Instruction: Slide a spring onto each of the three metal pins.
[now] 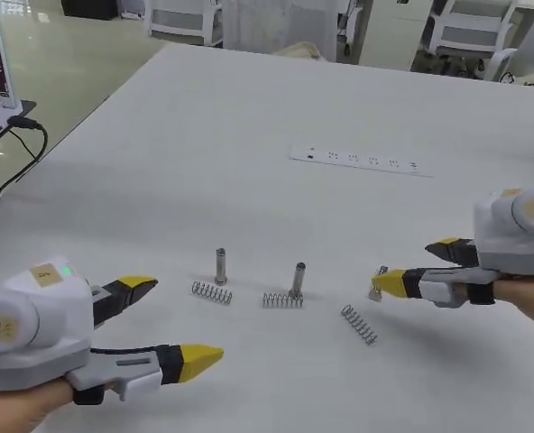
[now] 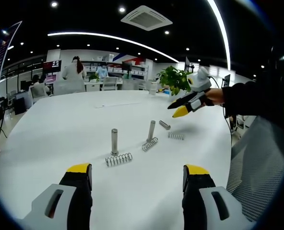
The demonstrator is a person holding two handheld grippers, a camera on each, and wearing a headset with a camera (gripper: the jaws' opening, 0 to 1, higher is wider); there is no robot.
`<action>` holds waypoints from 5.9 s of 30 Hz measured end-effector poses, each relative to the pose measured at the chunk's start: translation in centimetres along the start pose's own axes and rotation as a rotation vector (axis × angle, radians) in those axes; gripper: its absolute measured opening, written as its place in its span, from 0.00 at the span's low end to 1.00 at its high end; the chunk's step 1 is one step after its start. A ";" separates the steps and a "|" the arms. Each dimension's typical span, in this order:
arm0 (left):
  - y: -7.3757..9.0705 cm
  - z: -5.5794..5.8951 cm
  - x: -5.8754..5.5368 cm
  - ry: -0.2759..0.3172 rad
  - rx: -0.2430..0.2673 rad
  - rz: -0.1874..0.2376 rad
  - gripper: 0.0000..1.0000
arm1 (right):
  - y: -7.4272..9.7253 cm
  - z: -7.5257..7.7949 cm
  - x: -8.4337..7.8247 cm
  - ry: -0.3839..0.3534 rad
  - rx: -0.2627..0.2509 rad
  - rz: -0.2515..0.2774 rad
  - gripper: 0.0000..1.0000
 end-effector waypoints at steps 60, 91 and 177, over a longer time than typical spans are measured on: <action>0.1 0.2 -0.1 -0.003 0.001 -0.011 0.71 | -3.2 0.2 -1.7 -0.083 -0.084 -0.140 0.21; 0.1 0.3 -0.2 -0.003 -0.005 -0.020 0.69 | -4.7 0.2 -1.7 -0.123 -0.089 -0.214 0.16; 0.1 0.2 -0.2 0.010 -0.005 -0.016 0.65 | -5.5 0.6 -1.0 -0.015 -0.135 -0.345 0.06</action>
Point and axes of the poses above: the centre of the closed fingertips' face, and the gripper's own axes: y roughly backward along the fingers, z roughly to its right, x roughly out of its top, the point moved 5 cm from there along y, roughly backward along the fingers, and after that the axes turned 6 degrees about z, right-handed, at the moved point
